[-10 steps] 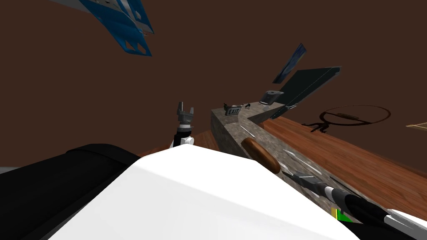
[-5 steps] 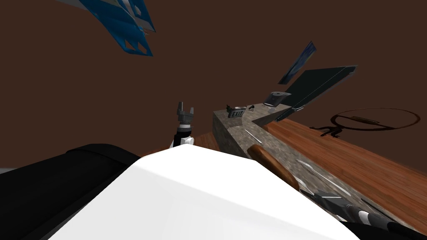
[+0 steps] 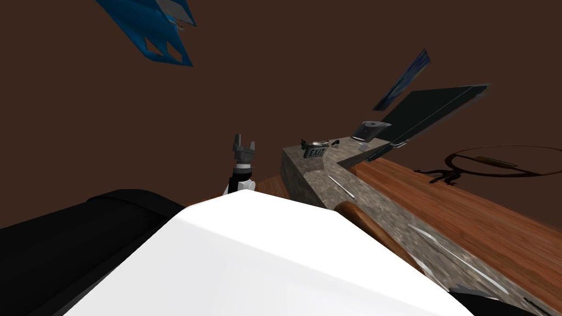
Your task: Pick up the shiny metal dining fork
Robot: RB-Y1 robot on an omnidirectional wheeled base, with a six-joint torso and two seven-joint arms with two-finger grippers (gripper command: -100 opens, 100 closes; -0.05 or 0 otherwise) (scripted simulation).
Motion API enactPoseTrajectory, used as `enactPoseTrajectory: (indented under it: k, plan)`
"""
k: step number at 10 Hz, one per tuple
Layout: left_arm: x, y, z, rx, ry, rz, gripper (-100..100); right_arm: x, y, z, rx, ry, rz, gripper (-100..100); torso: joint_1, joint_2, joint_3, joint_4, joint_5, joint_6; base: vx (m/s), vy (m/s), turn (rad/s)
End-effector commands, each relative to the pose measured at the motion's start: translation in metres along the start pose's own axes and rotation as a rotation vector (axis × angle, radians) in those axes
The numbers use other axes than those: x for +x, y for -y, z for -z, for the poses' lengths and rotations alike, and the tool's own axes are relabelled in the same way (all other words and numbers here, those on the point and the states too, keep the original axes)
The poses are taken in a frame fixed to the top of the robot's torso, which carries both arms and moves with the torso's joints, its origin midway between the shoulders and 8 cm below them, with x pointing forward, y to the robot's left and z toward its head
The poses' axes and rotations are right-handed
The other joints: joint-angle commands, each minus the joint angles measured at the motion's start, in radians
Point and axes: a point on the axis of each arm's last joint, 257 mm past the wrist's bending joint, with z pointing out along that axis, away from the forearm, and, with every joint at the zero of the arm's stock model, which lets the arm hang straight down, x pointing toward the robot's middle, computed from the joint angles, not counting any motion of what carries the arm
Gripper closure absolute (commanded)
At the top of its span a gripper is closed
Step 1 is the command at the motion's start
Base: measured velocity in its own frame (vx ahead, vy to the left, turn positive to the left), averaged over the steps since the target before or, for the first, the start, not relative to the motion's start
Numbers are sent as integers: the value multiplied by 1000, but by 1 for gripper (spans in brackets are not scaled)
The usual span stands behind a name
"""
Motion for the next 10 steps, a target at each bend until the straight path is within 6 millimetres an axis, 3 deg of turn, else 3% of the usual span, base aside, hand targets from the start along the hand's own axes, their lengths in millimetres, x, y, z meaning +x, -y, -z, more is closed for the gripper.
enactPoseTrajectory:
  k: [1,2,3,5,6,7,10]
  plan:
    - [0,0,0,0,0,0,0,0,0,0,0,0,0,-100,0,0,0,0,0,0,34,21,6]
    - [0,0,0,0,0,0,0,1,0,0,-1,-2,-1,0,-1,3,1,0,0,0,0,0,0]
    - [0,0,0,0,0,0,0,11,-6,-7,1,-3,-12,-100,-3,5,3,1,-1,0,-6,-11,39]
    - [0,0,0,0,0,0,0,22,-15,-16,2,-4,-25,-100,-5,7,4,2,-1,0,-23,-26,80]
    - [0,0,0,0,0,0,0,17,-13,-14,0,-3,-21,-100,-6,8,5,2,-2,0,-11,-11,29]
    - [0,0,0,0,0,0,0,18,-13,-15,1,-4,-21,100,-5,7,4,2,-1,1,0,0,0]
    - [0,0,0,0,0,0,0,18,-10,-13,8,-6,-16,100,-4,6,4,2,-5,1,-2,-2,4]
